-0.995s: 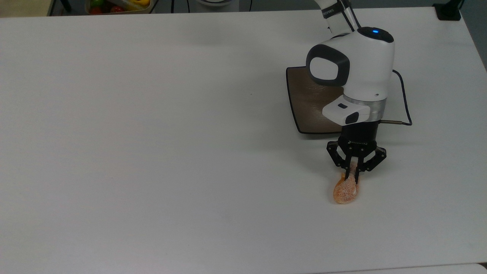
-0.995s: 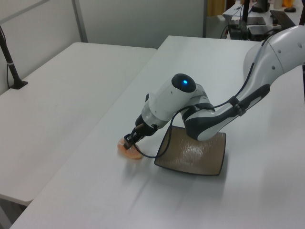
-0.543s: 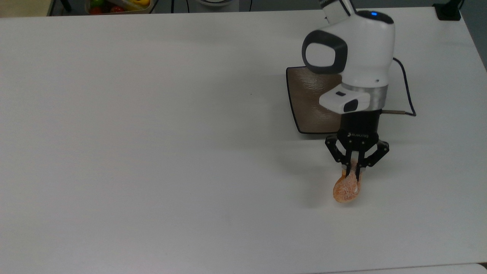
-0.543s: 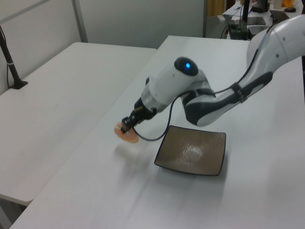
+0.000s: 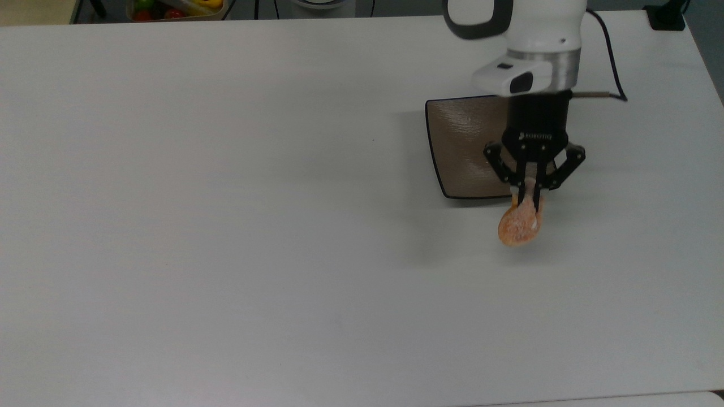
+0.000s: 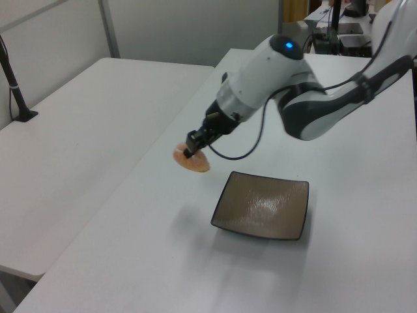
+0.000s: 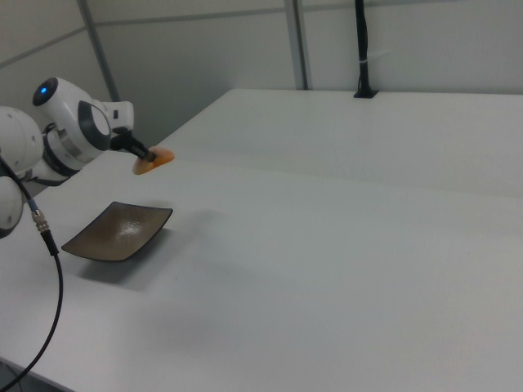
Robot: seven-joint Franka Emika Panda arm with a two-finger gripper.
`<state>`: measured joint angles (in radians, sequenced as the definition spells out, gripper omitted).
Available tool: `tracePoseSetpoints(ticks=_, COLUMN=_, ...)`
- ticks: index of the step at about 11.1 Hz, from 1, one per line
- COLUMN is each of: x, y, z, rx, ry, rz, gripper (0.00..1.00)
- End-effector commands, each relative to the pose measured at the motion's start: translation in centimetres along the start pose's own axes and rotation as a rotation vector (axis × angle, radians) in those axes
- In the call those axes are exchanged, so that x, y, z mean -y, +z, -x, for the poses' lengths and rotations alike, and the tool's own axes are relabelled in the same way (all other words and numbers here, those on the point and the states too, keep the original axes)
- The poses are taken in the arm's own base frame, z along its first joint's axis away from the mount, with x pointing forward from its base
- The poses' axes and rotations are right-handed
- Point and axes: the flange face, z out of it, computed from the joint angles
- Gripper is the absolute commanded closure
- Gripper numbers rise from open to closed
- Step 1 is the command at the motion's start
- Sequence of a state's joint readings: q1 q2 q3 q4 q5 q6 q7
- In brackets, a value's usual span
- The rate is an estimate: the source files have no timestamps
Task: Bread is placed on a ceramic plate
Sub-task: 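Lift the bread roll and carry it over the dark plate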
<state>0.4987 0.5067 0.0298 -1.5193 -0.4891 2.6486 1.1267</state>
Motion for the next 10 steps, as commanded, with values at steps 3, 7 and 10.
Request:
tracePoseSetpoints(ticks=3, x=-2.9, y=-4.8, z=6.3, rx=0.091, ry=-0.095, rz=0.045, gripper=0.84)
tracePoseSetpoints(ticks=7, x=-3.5, y=-4.4, z=11.5, rx=0.19, ry=-0.179, rz=0.129, gripper=0.83)
tracePoseSetpoints(ticks=10, x=-3.7, y=-3.6, z=12.7, rx=0.213, ry=-0.19, rz=0.147, gripper=0.52)
